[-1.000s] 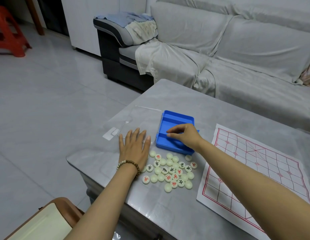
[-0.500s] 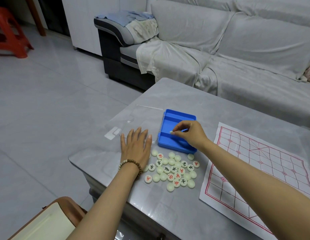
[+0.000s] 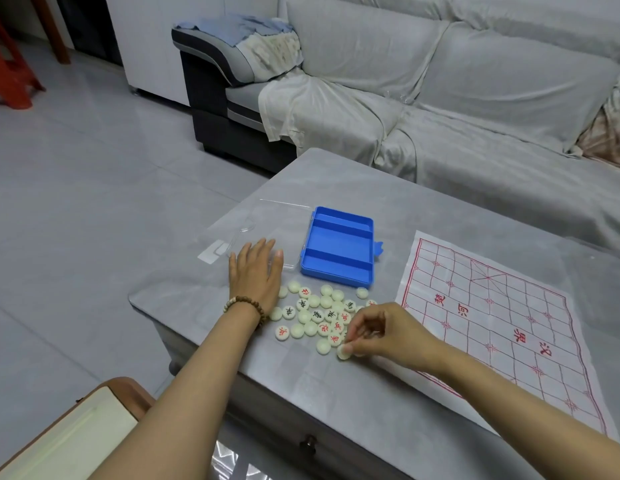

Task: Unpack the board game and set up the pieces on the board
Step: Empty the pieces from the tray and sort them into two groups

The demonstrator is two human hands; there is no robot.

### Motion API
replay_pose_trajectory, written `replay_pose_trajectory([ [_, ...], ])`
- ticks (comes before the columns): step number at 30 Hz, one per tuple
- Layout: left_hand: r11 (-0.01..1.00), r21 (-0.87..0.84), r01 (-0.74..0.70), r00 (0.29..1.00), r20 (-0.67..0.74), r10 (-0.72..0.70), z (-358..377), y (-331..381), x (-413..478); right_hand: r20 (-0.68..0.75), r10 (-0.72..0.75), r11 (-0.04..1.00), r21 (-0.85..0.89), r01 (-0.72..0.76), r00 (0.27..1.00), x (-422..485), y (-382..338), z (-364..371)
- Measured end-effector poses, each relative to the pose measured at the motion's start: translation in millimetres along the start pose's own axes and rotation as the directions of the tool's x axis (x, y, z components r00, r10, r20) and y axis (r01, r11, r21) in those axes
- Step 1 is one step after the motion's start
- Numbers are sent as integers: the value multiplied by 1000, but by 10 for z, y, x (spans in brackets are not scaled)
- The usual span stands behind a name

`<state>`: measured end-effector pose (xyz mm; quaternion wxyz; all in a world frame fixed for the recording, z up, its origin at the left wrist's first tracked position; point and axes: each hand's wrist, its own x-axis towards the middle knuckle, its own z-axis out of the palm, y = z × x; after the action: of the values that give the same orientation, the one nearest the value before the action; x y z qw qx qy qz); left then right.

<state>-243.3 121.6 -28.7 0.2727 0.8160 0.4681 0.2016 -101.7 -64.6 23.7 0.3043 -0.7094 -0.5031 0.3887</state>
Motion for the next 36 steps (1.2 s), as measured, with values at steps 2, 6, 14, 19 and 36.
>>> replay_pose_trajectory([
  [2, 1000, -23, 6, 1000, -19, -7, -35, 6, -11, -14, 3, 1000, -7, -3, 1000, -81, 25, 26],
  [6, 999, -37, 2, 999, -53, -4, -96, -25, -79, -74, -64, 991, -123, 55, 995, -129, 53, 110],
  [14, 999, 6, 53, 997, -63, -53, -164, -157, -118, -189, -58, 998, -36, 52, 980, -108, 54, 30],
  [19, 977, 90, 194, 980, -57, -190, -142, -143, 13, -560, 48, 997, -21, -72, 827, 323, 58, -286],
  [36, 631, -769, 107, 982, 182, 56, -312, 579, 82, -299, 618, 650, 714, -260, 727, 1062, -56, -593],
])
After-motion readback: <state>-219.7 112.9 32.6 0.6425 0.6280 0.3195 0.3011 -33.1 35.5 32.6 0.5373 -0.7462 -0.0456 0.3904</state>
